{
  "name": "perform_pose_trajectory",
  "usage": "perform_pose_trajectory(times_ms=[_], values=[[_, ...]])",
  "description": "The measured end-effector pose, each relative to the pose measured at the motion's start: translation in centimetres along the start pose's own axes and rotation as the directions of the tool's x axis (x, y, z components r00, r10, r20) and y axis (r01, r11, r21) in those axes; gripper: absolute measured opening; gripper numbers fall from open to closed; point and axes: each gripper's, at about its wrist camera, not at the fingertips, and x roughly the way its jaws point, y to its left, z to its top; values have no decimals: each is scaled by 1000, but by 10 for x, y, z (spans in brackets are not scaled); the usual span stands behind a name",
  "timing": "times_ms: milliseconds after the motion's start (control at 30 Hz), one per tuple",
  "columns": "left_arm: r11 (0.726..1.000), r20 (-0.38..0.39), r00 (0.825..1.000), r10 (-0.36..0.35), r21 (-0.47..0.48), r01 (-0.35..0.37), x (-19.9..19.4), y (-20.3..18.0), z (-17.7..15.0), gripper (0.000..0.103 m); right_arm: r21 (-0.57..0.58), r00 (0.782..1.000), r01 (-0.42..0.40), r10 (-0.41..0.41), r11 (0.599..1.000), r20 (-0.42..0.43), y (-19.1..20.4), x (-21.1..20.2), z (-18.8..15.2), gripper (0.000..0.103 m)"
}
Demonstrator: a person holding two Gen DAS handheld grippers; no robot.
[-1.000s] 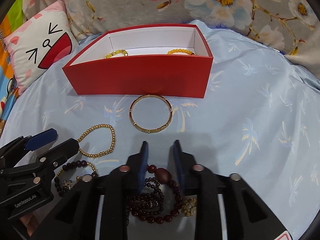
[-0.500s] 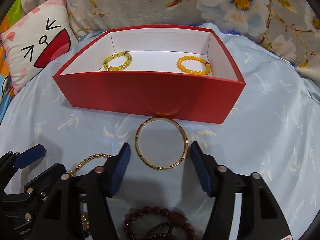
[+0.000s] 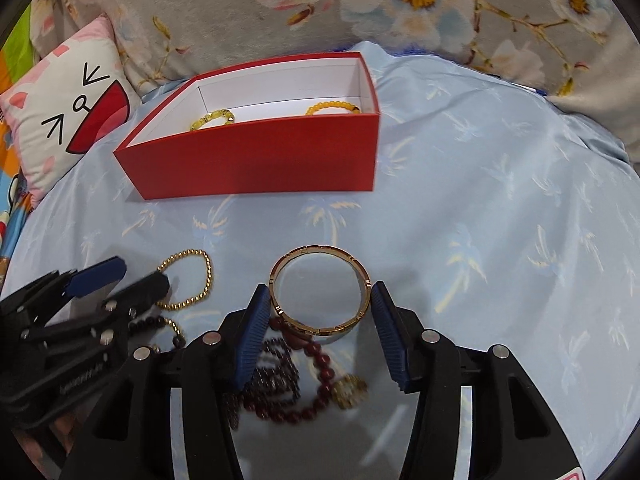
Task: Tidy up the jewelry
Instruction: 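Move the left tool to the gold bead chain while the right tool reaches the gold bangle, then grasp the gold bead chain with the left tool while the right tool grasps the gold bangle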
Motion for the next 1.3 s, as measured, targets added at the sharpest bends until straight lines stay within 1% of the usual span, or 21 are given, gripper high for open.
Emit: perform_pose_trajectory(times_ms=[67,133,200,300,367,567,733,1033,1300], values=[[1000,3,1000,11,9,-11,2,-2,2,44,19,1000,-6,6,1000,2,-4,-4,-4,50],[1000,3,1000,17,22,-17,4,-4,4,41,26,1000,-5,5,1000,2,-6,-7,-8,50],[999,1,1000,24,35,-24,6,-7,5,35,29,1000,-1,1,1000,3,-7,-9,-11,50],[998,-2,1000,29,51,-29,7,-9,6,23,36,1000,-9,9,999,2,-8,-10,-14,50],[998,-4,1000,23,54,-23,7,-10,6,5,35,1000,-8,8,999,2,-7,-11,-15,50],[999,-7,1000,-5,46,5,4,-10,4,4,24,1000,-10,10,1000,11,-2,-17,-17,50],[999,19,999,-31,26,31,-12,-9,8,3,23,999,-23,22,999,33,0,-29,-14,49],[998,82,995,-55,18,54,-43,-6,28,3,19,997,-29,28,999,72,0,-44,-1,49],[998,119,991,-67,8,67,-58,2,48,3,16,994,-36,34,999,108,1,-53,16,49]])
